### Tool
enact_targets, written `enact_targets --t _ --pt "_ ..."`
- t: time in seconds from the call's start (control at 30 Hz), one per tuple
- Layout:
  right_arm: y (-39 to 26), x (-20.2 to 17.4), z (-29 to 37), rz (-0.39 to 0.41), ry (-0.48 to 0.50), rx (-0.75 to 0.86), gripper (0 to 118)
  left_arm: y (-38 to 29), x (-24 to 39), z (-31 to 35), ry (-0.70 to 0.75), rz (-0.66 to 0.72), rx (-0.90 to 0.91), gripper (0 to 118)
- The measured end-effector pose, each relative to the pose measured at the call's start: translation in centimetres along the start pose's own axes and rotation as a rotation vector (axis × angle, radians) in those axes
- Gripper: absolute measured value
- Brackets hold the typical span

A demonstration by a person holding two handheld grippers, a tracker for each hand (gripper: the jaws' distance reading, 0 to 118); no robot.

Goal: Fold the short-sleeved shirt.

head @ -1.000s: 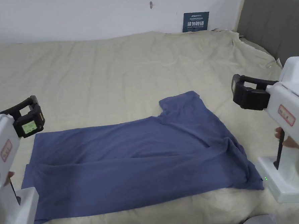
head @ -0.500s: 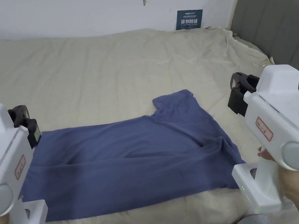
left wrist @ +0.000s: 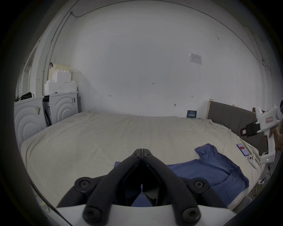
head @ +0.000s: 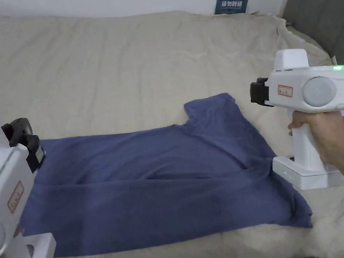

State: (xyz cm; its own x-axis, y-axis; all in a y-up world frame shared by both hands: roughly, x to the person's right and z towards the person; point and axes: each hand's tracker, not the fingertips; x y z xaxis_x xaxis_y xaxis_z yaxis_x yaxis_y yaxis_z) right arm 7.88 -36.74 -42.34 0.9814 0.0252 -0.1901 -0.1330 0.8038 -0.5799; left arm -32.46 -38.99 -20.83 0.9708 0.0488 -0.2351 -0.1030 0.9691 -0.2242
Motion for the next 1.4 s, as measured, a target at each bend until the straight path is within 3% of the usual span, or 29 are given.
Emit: enact_targets --t 0.03,0.07,0.1,0.13,0.27,0.37,0.5,0.6,0.67,0.73,0.77,0.83,1.0,1.07,1.1,1.13,1.23,1.27,1.4 --pt "0.5 0.2 -1.8 0.005 0.009 -0.051 62 0.0 0.0 -0.4 0.005 -0.002 -0.005 0" --pt "0.9 0.2 -3.4 0.017 0.001 -0.12 91 0.0 -0.1 -0.8 0.01 0.0 -0.009 0" --pt "1.2 0.2 -5.3 0.025 -0.026 -0.211 108 0.0 -0.2 -1.3 0.015 0.005 -0.016 0" --pt "1.1 0.4 -6.9 0.024 -0.025 -0.241 114 0.0 -0.3 -1.7 0.015 0.01 -0.024 0" --pt "1.0 0.6 -12.3 0.061 -0.077 -0.373 113 -0.2 -0.5 -3.5 0.026 0.027 -0.047 0" --pt "0.7 1.4 -16.1 -0.008 -0.108 -0.443 113 -0.4 -0.5 -4.8 0.033 0.03 -0.061 0" --pt "-0.3 2.8 -19.8 -0.104 -0.128 -0.527 103 -0.7 -0.8 -6.5 0.041 0.032 -0.074 0" --pt "-0.9 3.5 -21.2 -0.113 -0.154 -0.533 74 -0.8 -1.0 -7.3 0.043 0.043 -0.081 0" --pt "-1.3 4.0 -21.6 -0.136 -0.183 -0.524 42 -1.0 -1.0 -7.9 0.046 0.044 -0.089 0" --pt "-1.6 4.3 -21.8 -0.154 -0.183 -0.513 29 -1.4 -1.0 -8.4 0.046 0.037 -0.102 0" --pt "-1.6 4.4 -21.8 -0.153 -0.188 -0.512 29 -1.5 -1.0 -8.6 0.048 0.033 -0.112 0" --pt "-1.8 4.5 -21.7 -0.145 -0.185 -0.508 9 -1.7 -1.1 -9.1 0.043 0.043 -0.134 0" --pt "-1.6 4.6 -21.2 -0.119 -0.166 -0.506 1 -1.5 -1.9 -10.3 0.043 0.092 -0.179 0" --pt "-1.1 4.8 -21.0 -0.117 -0.162 -0.501 0 -1.0 -2.5 -10.9 0.046 0.131 -0.219 15" --pt "-0.8 4.7 -20.6 -0.11 -0.161 -0.495 0 -0.7 -2.7 -11.2 0.049 0.145 -0.244 30" --pt "-0.6 4.7 -20.1 -0.102 -0.158 -0.487 0 -0.3 -3.2 -11.8 0.045 0.175 -0.264 58" --pt "0.2 4.8 -19.0 -0.09 -0.153 -0.462 0 0.9 -4.5 -14.3 0.058 0.197 -0.349 107" --pt "0.4 4.8 -18.5 -0.094 -0.153 -0.45 0 1.4 -5.0 -15.4 0.046 0.204 -0.397 113" --pt "1.2 4.7 -17.1 -0.126 -0.131 -0.419 0 3.1 -7.9 -20.1 0.034 0.339 -0.548 114"
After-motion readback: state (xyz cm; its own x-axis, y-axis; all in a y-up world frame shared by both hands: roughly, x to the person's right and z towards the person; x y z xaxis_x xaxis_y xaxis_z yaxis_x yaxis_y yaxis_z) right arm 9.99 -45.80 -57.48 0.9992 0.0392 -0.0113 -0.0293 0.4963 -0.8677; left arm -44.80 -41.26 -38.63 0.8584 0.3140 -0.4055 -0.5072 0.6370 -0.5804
